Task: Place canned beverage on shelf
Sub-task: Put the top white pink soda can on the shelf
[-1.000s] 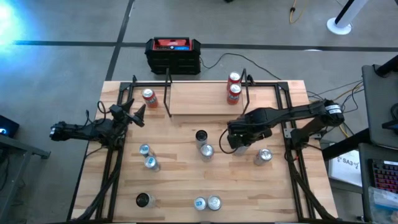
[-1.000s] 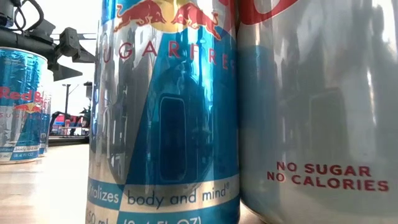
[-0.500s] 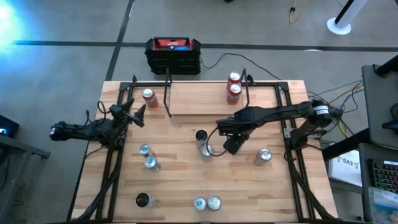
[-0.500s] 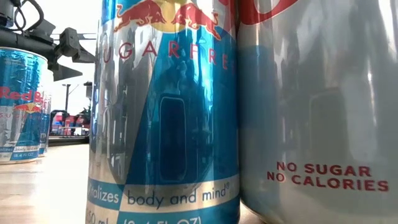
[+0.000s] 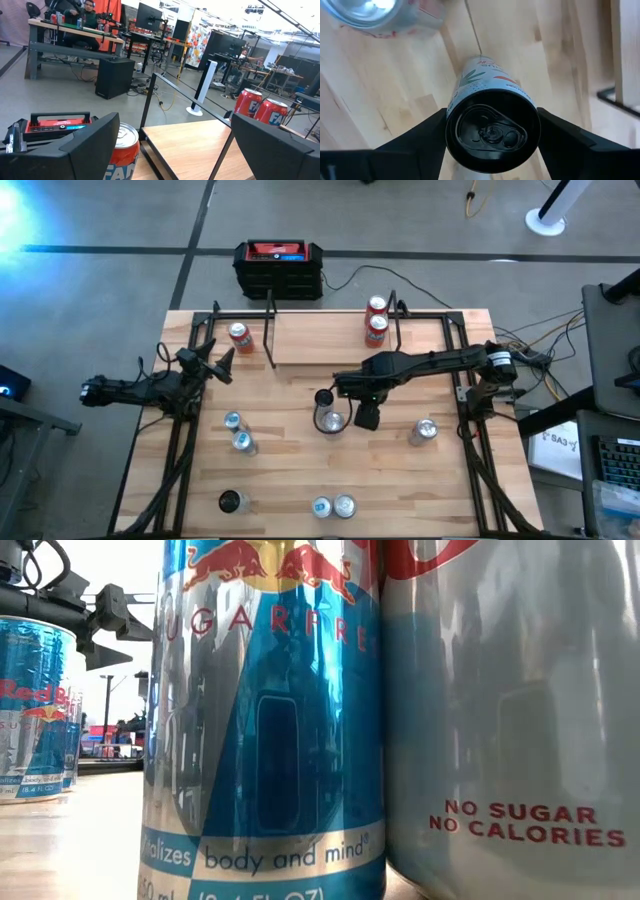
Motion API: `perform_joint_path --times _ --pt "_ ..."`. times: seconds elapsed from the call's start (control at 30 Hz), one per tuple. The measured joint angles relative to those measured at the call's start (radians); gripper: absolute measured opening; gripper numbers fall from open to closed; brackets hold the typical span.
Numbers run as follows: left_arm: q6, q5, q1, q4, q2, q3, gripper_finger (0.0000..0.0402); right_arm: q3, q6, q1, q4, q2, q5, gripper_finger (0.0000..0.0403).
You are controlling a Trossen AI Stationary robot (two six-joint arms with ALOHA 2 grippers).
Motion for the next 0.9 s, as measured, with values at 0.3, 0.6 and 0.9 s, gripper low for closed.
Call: perform_joint_path --times 0.3,0.6,0.9 --pt "0.0 0.0 0.0 0.0 0.0 0.0 0.0368 0.024 0.114 0.0 -0.016 0.015 0.004 0.0281" --pt "0.0 0.0 0.0 0.0 0.0 0.0 0.0368 0.026 0.372 -0.001 -0.026 0.008 0.021 0.0319" --pt "0.0 0.0 0.0 0.0 0.0 0.0 0.0368 0.061 0.948 -0.004 -0.078 0.007 0.02 0.0377"
